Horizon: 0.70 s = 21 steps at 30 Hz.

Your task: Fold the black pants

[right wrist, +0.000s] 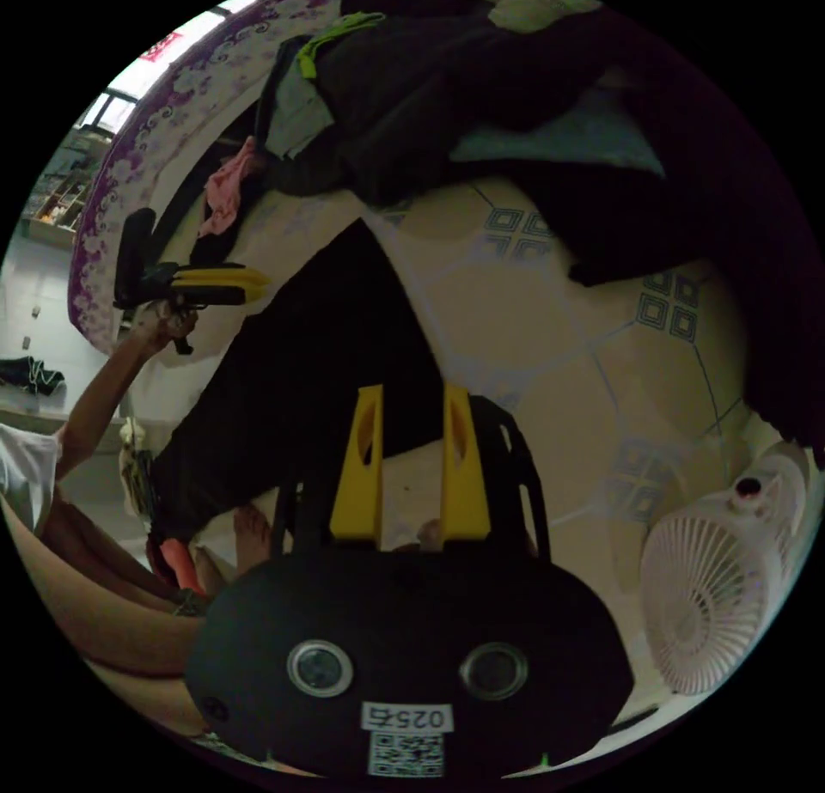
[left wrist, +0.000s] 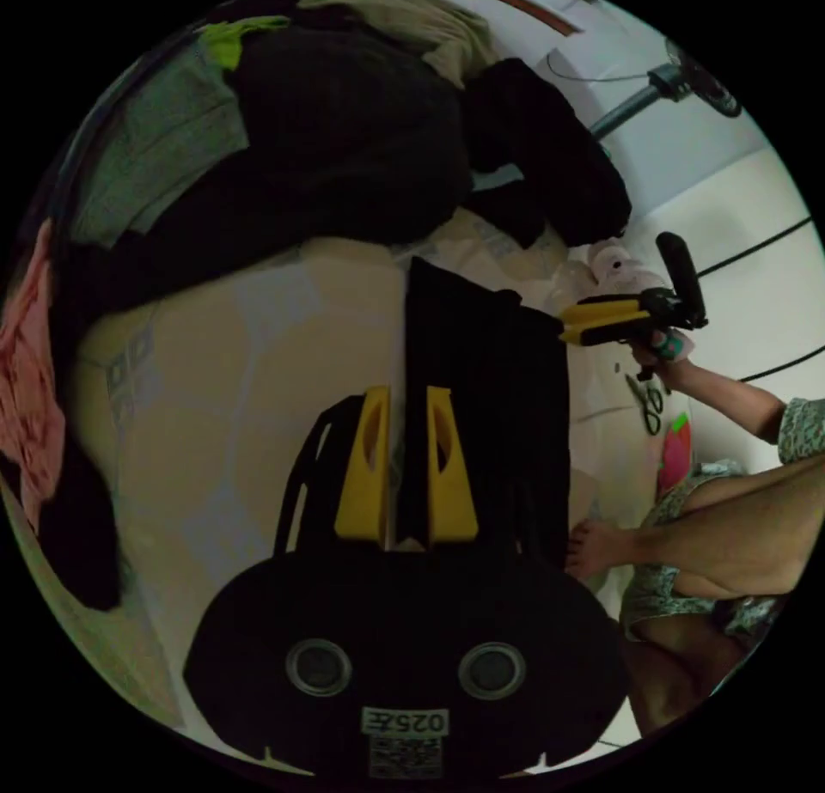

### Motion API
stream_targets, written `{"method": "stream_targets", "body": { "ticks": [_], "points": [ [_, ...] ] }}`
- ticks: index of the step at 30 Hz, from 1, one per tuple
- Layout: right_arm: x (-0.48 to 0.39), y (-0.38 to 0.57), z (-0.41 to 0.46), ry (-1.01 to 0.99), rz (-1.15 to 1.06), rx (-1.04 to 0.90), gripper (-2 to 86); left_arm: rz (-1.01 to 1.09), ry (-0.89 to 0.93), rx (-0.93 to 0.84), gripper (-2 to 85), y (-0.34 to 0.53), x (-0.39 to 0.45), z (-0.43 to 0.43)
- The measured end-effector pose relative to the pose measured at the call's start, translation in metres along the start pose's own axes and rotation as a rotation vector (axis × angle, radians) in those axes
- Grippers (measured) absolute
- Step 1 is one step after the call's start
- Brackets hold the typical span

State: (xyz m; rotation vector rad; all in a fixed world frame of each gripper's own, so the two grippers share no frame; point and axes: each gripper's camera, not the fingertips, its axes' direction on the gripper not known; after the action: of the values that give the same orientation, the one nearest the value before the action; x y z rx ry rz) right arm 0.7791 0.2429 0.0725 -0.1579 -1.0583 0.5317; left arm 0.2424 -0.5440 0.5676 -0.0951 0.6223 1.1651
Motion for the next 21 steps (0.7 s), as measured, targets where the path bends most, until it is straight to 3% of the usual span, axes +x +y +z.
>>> {"method": "stream_targets", "body": {
  "ticks": [4,6,12,19,21],
  "points": [
    [0.033,0.018,-0.020,-0.151,0.134,0.019,11.6,0.113,-0.034,-0.013,3.6,-0.028,0.007,0.023],
    [0.052,0.027,-0.027,-0.191,0.185,0.059,10.2,0.146,-0.123,-0.114,3.2,-0.045,0.008,0.052],
    [0.075,0.034,-0.058,-0.221,0.233,0.118,0.4,0.132,-0.049,-0.080,-0.7,-0.048,-0.008,0.069],
    [0.086,0.063,-0.135,-0.323,0.299,0.195,-0.7,0.126,-0.063,-0.012,-0.8,-0.038,-0.014,0.073],
    [0.096,0.068,-0.140,-0.245,0.308,0.151,-0.5,0.166,-0.092,-0.005,-0.8,-0.036,-0.012,0.080]
  ]
}}
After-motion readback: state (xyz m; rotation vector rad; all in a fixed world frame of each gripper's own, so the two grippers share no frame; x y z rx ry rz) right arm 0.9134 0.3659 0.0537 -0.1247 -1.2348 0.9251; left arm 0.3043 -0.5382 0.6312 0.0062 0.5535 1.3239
